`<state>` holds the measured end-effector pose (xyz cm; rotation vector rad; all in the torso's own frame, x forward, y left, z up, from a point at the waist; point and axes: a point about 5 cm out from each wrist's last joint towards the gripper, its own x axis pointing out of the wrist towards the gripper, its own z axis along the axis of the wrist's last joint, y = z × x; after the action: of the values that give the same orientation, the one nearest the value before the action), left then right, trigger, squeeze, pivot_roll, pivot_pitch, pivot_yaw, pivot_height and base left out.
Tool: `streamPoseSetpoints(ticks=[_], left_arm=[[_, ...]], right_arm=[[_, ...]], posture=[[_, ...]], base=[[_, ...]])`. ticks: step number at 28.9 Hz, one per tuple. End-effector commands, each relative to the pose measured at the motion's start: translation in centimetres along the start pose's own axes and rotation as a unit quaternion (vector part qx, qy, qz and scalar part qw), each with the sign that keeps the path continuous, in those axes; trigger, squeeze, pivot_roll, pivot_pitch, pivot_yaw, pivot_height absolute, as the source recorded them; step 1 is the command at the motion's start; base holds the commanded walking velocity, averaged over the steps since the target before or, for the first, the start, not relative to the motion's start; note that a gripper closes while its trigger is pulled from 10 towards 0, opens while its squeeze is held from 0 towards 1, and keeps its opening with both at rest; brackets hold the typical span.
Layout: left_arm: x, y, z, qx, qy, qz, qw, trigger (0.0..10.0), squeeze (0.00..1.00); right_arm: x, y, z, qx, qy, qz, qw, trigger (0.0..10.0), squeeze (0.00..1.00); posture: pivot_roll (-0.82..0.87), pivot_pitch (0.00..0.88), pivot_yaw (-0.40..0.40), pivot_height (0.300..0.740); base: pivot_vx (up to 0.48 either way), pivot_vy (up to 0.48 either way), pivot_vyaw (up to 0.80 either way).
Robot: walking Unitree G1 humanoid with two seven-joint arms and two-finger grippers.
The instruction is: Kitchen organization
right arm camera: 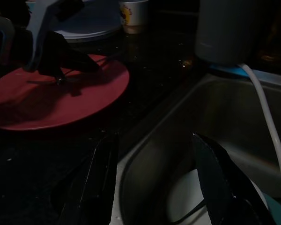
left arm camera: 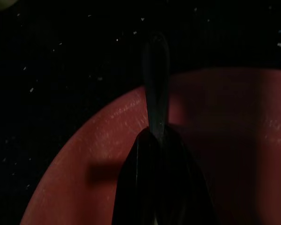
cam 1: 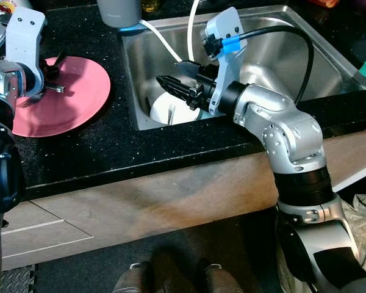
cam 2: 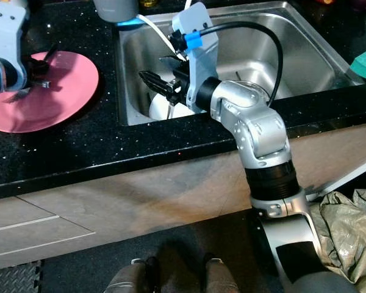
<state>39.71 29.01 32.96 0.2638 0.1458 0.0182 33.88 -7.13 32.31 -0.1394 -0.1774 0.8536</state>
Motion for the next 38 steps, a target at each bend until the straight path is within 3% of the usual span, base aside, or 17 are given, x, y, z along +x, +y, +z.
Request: streamPoseSetpoints(ticks=[1, 7, 11, 16, 17, 20, 24, 30, 32, 34, 37, 38], left_arm=[[0.0, -0.1, 0.2, -0.012, -0.008, 0.000, 1.000, 0.0, 0.00], [0.1, -0.8, 1.8, -0.025, -0.047, -0.012, 0.999, 0.0, 0.00], [0.2, -2.7, 4.8, -0.062, -0.109, -0.049, 0.991, 0.0, 0.00], [0.0, -5.6, 7.9, -0.107, -0.182, -0.134, 0.968, 0.0, 0.00], [0.0, -5.6, 7.9, -0.107, -0.182, -0.134, 0.968, 0.0, 0.00], [-0.4, -6.8, 9.5, -0.151, -0.226, -0.168, 0.948, 0.0, 0.00], [-0.4, -7.6, 10.0, -0.173, -0.239, -0.177, 0.939, 0.0, 0.00], [-0.3, -9.6, 9.8, -0.181, -0.277, -0.183, 0.926, 0.0, 0.00], [-0.6, -10.0, 9.9, -0.167, -0.299, -0.183, 0.921, 0.0, 0.00], [-1.0, -11.3, 10.0, -0.145, -0.315, -0.217, 0.913, 0.0, 0.00], [-1.3, -12.6, 9.8, -0.128, -0.314, -0.248, 0.908, 0.0, 0.00], [-1.4, -13.6, 9.1, -0.088, -0.306, -0.262, 0.911, 0.0, 0.00]], right_arm=[[0.2, 0.1, 0.4, -0.010, -0.004, 0.003, 1.000, 10.0, 0.00], [0.3, -0.2, 0.5, -0.010, -0.008, -0.005, 1.000, 10.0, 0.00], [0.4, -0.4, 0.6, -0.009, -0.016, -0.013, 1.000, 10.0, 0.00], [0.2, -0.6, 0.8, -0.006, -0.026, -0.023, 0.999, 10.0, 0.00], [0.2, -0.6, 0.8, -0.006, -0.026, -0.023, 0.999, 10.0, 0.00], [0.0, -0.8, 0.9, 0.002, -0.033, -0.031, 0.999, 10.0, 0.00], [0.0, -0.9, 0.9, 0.004, -0.037, -0.036, 0.999, 10.0, 0.00], [-0.3, -1.1, 0.9, 0.004, -0.045, -0.056, 0.997, 10.0, 0.00], [-0.5, -1.2, 0.9, 0.001, -0.049, -0.064, 0.997, 10.0, 0.00], [-0.6, -1.3, 0.8, -0.002, -0.054, -0.073, 0.996, 10.0, 0.00], [-0.7, -1.4, 0.7, -0.007, -0.055, -0.081, 0.995, 10.0, 0.00], [-0.8, -1.3, 0.5, -0.011, -0.053, -0.082, 0.995, 10.0, 0.00]], posture=[[0.01, 0.294, 0.006, 0.740], [0.01, 0.282, 0.006, 0.740], [0.02, 0.264, 0.009, 0.740], [0.03, 0.249, 0.013, 0.740], [0.03, 0.249, 0.013, 0.740], [0.04, 0.236, 0.021, 0.740], [0.04, 0.230, 0.025, 0.740], [0.04, 0.227, 0.037, 0.740], [0.04, 0.226, 0.037, 0.740], [0.04, 0.227, 0.038, 0.740], [0.04, 0.226, 0.038, 0.740], [0.04, 0.227, 0.042, 0.740]], base=[[0.000, 0.000, 0.00], [0.000, 0.000, 0.00], [0.000, 0.000, 0.00], [0.000, 0.000, 0.00], [0.000, 0.000, 0.00], [0.000, 0.000, 0.00], [0.000, 0.000, 0.00], [0.000, 0.000, 0.00], [0.000, 0.000, 0.00], [0.000, 0.000, 0.00], [0.000, 0.000, 0.00], [0.000, 0.000, 0.00]])
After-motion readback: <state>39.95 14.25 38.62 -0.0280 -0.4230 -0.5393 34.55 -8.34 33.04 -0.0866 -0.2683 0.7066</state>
